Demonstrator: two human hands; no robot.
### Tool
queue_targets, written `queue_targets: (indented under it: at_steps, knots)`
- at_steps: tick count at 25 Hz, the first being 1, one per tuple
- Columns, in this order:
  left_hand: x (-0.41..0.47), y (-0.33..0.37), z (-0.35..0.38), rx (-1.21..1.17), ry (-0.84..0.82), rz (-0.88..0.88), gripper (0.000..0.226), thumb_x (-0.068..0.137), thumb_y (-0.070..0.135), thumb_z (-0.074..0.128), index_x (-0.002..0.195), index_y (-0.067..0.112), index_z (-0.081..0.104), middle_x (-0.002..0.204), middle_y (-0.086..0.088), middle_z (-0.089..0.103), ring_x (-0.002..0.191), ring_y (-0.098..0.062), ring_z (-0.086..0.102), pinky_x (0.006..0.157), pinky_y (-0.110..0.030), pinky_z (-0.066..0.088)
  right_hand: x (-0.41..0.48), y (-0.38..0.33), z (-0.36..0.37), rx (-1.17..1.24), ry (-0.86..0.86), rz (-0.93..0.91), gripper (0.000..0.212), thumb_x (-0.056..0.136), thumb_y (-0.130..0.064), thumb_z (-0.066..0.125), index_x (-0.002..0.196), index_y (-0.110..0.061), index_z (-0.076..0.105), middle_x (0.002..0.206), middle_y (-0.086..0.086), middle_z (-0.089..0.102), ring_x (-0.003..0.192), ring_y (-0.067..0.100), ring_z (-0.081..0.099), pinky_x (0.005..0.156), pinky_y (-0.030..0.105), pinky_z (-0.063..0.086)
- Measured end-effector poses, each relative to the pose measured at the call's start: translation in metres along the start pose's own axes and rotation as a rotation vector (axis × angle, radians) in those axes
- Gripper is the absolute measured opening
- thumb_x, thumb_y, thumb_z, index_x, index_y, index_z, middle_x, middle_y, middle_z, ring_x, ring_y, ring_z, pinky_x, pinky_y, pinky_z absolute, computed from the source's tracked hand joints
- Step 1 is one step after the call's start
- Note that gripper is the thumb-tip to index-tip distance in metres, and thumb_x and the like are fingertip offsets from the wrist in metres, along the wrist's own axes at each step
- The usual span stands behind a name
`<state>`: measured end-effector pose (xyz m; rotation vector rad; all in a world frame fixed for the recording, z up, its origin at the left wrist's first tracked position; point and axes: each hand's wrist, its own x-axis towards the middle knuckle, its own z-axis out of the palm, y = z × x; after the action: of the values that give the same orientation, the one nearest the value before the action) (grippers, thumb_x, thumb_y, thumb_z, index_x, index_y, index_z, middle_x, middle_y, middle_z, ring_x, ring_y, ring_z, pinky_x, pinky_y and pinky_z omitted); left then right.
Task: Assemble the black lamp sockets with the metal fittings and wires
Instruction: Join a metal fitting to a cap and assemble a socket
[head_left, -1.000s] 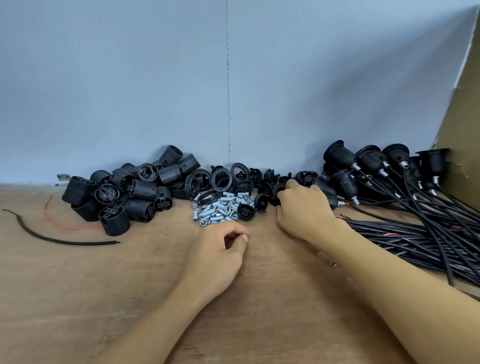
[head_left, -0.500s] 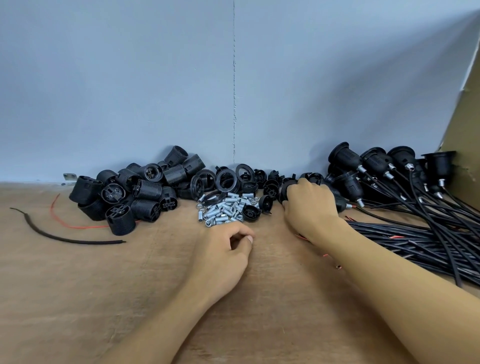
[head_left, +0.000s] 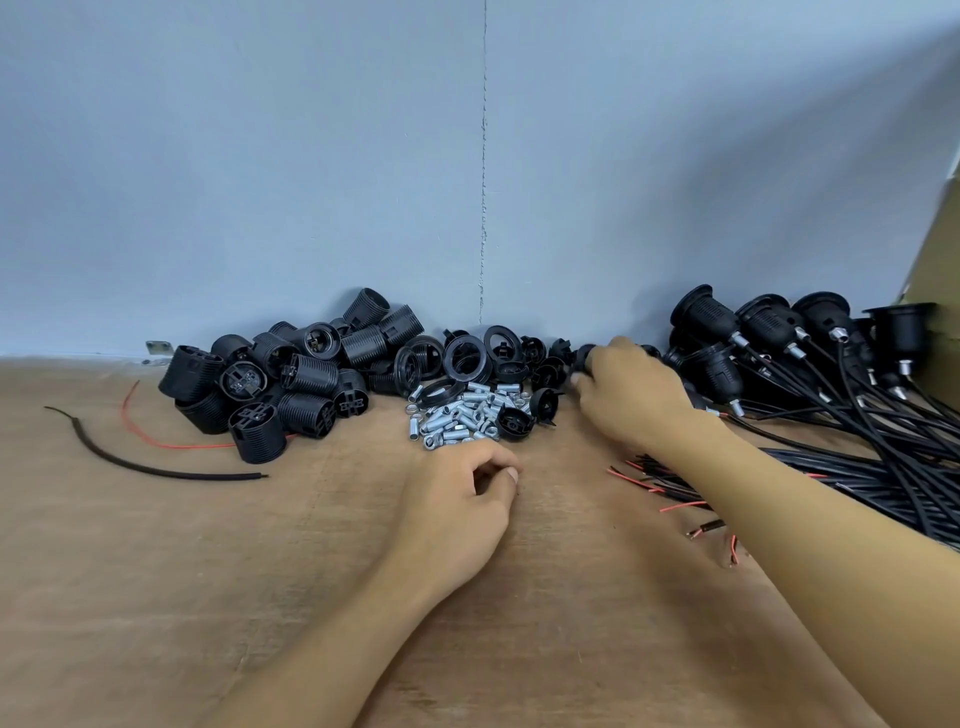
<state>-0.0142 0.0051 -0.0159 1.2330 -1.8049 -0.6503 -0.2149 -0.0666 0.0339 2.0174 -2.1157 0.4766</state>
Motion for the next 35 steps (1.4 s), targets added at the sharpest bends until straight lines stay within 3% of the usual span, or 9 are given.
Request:
queue_targets:
  at_steps: [4, 6, 9, 12, 15, 21, 25, 31, 35]
  knots:
    - [0.0, 0.0, 0.0, -0.003, -0.001, -0.008, 0.022, 0.093, 0.017, 0.068, 0.085, 0.036, 0.074, 0.083, 0.026, 0.071, 0.086, 0.01, 0.063, 0.071, -0.002, 0.041, 0.017, 0.003, -0.009, 0.536, 0.125, 0.187, 0.045, 0.101, -0.033, 0.051, 0.086, 0.008, 0.064, 0.075, 0.017, 0.063, 0.069, 0.031, 0.055, 0.058, 0.033, 0.039]
    - [0.0, 0.001, 0.001, -0.011, -0.004, -0.01, 0.023, 0.093, 0.016, 0.067, 0.084, 0.036, 0.074, 0.082, 0.025, 0.071, 0.086, 0.01, 0.063, 0.072, -0.002, 0.042, 0.022, -0.002, -0.012, 0.612, 0.167, 0.186, 0.042, 0.102, -0.03, 0.052, 0.088, 0.006, 0.067, 0.066, 0.009, 0.06, 0.06, 0.022, 0.05, 0.054, 0.027, 0.036]
    - [0.001, 0.002, 0.001, -0.022, -0.006, -0.015, 0.023, 0.092, 0.015, 0.067, 0.084, 0.035, 0.075, 0.081, 0.023, 0.071, 0.084, 0.01, 0.063, 0.071, -0.003, 0.042, 0.022, -0.017, -0.008, 0.63, 0.217, 0.112, 0.033, 0.101, -0.028, 0.055, 0.089, -0.001, 0.071, 0.076, 0.011, 0.068, 0.067, 0.017, 0.058, 0.057, 0.019, 0.043]
    - [0.004, 0.002, 0.001, -0.048, 0.011, -0.039, 0.021, 0.091, 0.013, 0.067, 0.084, 0.03, 0.077, 0.079, 0.019, 0.072, 0.08, 0.006, 0.064, 0.068, -0.005, 0.044, 0.022, -0.043, 0.001, 0.613, 0.266, 0.049, 0.031, 0.1, -0.032, 0.056, 0.097, -0.007, 0.073, 0.094, 0.009, 0.067, 0.087, 0.025, 0.062, 0.077, 0.034, 0.05]
    - [0.006, 0.001, 0.001, -0.074, 0.01, -0.059, 0.02, 0.091, 0.012, 0.066, 0.085, 0.028, 0.077, 0.081, 0.017, 0.073, 0.081, 0.004, 0.065, 0.068, -0.006, 0.044, 0.026, -0.072, 0.008, 0.524, 0.308, -0.048, 0.027, 0.099, -0.037, 0.055, 0.111, -0.018, 0.071, 0.108, 0.001, 0.055, 0.093, 0.024, 0.057, 0.079, 0.036, 0.045]
    - [0.005, -0.002, 0.002, -0.136, -0.014, -0.089, 0.017, 0.092, 0.013, 0.065, 0.09, 0.024, 0.077, 0.083, 0.015, 0.074, 0.083, 0.002, 0.066, 0.07, -0.01, 0.05, 0.042, -0.092, 0.022, 0.307, 0.013, -0.137, 0.028, 0.098, -0.029, 0.058, 0.122, -0.019, 0.068, 0.125, 0.008, 0.05, 0.109, 0.033, 0.057, 0.091, 0.04, 0.047]
    - [0.006, -0.004, 0.002, -0.168, 0.003, -0.105, 0.017, 0.092, 0.012, 0.065, 0.088, 0.024, 0.077, 0.082, 0.012, 0.074, 0.081, -0.001, 0.067, 0.07, -0.013, 0.052, 0.042, -0.091, 0.026, 0.339, 0.038, -0.105, 0.028, 0.096, -0.022, 0.06, 0.123, -0.019, 0.067, 0.125, 0.007, 0.051, 0.109, 0.032, 0.058, 0.09, 0.04, 0.047]
    - [0.007, -0.002, 0.001, -0.202, 0.021, -0.124, 0.018, 0.091, 0.012, 0.066, 0.087, 0.024, 0.078, 0.083, 0.014, 0.075, 0.081, 0.001, 0.066, 0.067, -0.009, 0.048, 0.029, -0.099, 0.019, 0.39, 0.052, -0.144, 0.053, 0.081, -0.008, 0.054, 0.132, -0.022, 0.058, 0.123, 0.004, 0.049, 0.1, 0.029, 0.058, 0.079, 0.035, 0.045]
    - [0.005, 0.002, -0.006, -0.375, 0.104, -0.193, 0.021, 0.085, 0.01, 0.064, 0.074, 0.022, 0.076, 0.072, 0.003, 0.074, 0.068, -0.001, 0.063, 0.062, -0.015, 0.045, 0.012, -0.118, 0.02, 0.574, 0.088, -0.192, 0.035, 0.085, -0.01, 0.052, 0.113, -0.022, 0.068, 0.11, 0.002, 0.057, 0.099, 0.023, 0.059, 0.089, 0.041, 0.05]
